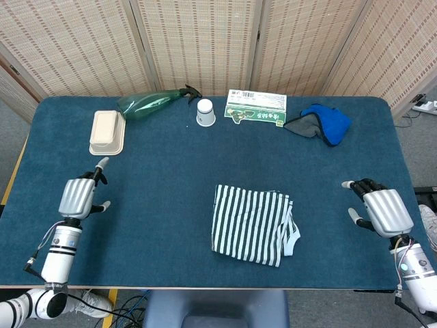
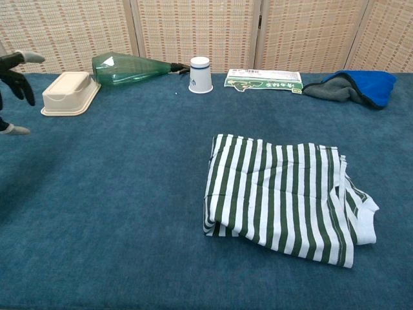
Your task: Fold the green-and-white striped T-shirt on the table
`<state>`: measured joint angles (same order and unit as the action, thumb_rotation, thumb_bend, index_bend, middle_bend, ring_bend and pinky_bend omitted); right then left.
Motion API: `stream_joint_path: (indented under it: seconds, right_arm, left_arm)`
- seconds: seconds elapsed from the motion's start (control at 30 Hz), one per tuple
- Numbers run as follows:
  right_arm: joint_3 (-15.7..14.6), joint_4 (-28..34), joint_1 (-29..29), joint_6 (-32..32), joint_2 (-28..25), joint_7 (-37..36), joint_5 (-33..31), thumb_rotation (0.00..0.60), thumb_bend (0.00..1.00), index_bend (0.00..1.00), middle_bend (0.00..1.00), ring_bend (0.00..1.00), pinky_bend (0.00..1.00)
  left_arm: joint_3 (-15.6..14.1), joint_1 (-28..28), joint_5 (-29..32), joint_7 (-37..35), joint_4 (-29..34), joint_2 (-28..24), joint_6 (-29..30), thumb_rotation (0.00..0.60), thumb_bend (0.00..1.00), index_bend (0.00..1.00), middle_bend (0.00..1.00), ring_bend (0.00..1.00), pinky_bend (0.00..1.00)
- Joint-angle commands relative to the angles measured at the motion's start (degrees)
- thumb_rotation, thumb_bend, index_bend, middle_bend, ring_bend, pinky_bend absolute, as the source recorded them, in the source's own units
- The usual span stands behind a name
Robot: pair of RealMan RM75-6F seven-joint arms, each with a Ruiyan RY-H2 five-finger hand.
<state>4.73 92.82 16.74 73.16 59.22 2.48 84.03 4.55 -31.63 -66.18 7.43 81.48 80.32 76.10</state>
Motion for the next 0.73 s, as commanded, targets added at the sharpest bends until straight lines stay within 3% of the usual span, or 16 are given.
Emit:
stream_joint_path:
  seconds: [0.03,0.3,0.73]
  right_arm:
    - [-0.3,-2.1,-1.3,2.5,1.1,-1.6,1.2,0.600,0.36,0.20,0.29,0.23,0.37]
    - [-0.8,-4.8,-4.3,6.9,2.8,-2.5,1.5,0.600,0.37,0.15,0.27,0.21,0.35]
    - [-1.3,-6.5,-7.1,9.1,4.9,-2.8,0.7,0.600,0.37,0.15,0.27,0.21,0.35]
  left_arm:
    - [-1.6,4.0,-2.6,-1.9,0.9,-1.8,4.0,0.600,0.11,0.06,0.47,0.38,0.53]
    - [-4.6,11.0,-7.0,-3.5,4.9,-6.0,9.3,0.600,0.11,0.09,0.47,0.38,0.52]
    - [-6.5,19.2,-9.9,-1.2,10.0,-8.4,14.4,0.600,0.11,0.11,0.47,0.38,0.50]
